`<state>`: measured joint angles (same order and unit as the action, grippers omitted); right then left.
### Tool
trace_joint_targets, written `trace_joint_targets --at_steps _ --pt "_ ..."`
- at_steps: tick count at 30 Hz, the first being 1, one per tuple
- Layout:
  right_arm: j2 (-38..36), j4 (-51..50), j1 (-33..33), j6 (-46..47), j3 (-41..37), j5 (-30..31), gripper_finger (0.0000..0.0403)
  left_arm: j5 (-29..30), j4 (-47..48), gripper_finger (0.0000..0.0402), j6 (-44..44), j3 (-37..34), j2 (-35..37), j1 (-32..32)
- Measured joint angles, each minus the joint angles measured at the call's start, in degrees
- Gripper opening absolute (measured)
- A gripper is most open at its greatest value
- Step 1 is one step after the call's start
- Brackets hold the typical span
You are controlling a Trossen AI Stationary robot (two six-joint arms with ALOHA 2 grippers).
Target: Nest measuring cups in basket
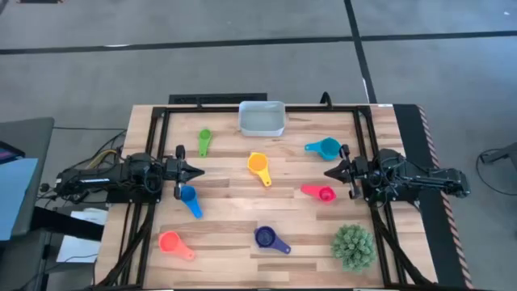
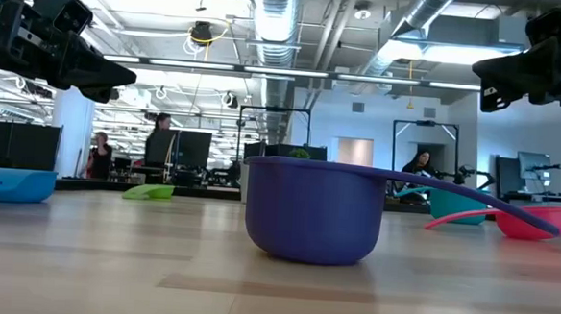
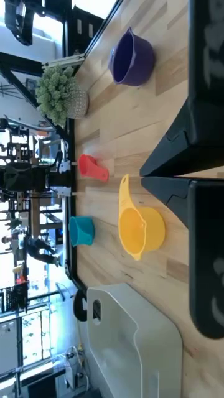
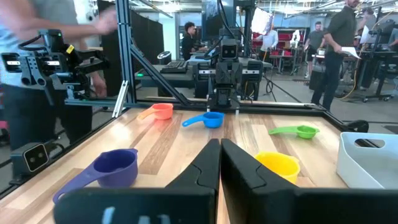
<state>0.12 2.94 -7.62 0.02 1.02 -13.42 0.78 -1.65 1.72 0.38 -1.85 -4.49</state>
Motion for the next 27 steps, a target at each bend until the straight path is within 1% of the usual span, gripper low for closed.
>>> trace_joint_targets --at_steps 27 --pt "-0.02 0.00 -0.01 0.00 0.00 0.01 0.0037 0.10 -0.02 0.0000 0.66 0.00 0.02 0.00"
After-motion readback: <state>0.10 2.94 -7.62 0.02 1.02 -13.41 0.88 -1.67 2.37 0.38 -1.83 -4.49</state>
